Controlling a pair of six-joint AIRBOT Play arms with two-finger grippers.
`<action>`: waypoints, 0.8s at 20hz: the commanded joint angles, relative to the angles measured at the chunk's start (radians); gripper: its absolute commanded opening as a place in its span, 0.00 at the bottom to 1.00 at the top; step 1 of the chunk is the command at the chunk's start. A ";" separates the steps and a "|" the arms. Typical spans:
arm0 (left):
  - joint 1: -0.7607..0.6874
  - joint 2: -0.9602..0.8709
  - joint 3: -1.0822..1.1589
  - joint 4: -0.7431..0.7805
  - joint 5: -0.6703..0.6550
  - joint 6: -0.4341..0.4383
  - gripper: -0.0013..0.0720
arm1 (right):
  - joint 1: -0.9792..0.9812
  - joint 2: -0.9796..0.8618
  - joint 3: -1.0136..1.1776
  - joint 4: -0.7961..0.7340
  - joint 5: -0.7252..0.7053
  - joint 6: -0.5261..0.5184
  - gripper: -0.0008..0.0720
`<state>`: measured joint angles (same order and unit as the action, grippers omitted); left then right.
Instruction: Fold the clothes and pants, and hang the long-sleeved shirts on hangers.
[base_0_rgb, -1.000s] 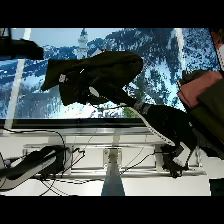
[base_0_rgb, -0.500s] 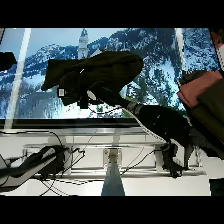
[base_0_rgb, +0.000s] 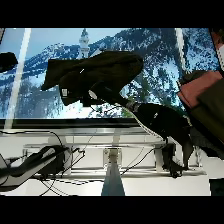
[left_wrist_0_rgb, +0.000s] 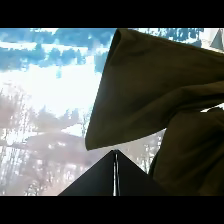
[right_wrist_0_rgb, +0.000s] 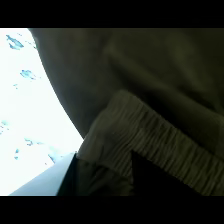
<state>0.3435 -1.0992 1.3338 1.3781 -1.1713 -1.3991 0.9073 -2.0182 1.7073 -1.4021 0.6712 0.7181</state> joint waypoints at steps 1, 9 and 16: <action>0.000 -0.008 0.000 -0.003 -0.001 -0.001 0.05 | -0.003 -0.005 0.003 -0.046 -0.002 0.005 0.18; 0.000 -0.024 0.000 -0.002 -0.057 0.013 0.05 | -0.092 0.137 0.136 -0.170 0.145 0.333 0.06; 0.055 -0.031 -0.223 -0.260 -0.152 0.237 0.05 | -0.455 0.386 0.128 -0.137 0.537 0.583 0.05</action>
<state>0.3676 -1.1332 1.2140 1.2739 -1.2739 -1.2510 0.5987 -1.7176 1.8397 -1.5589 1.0279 1.2102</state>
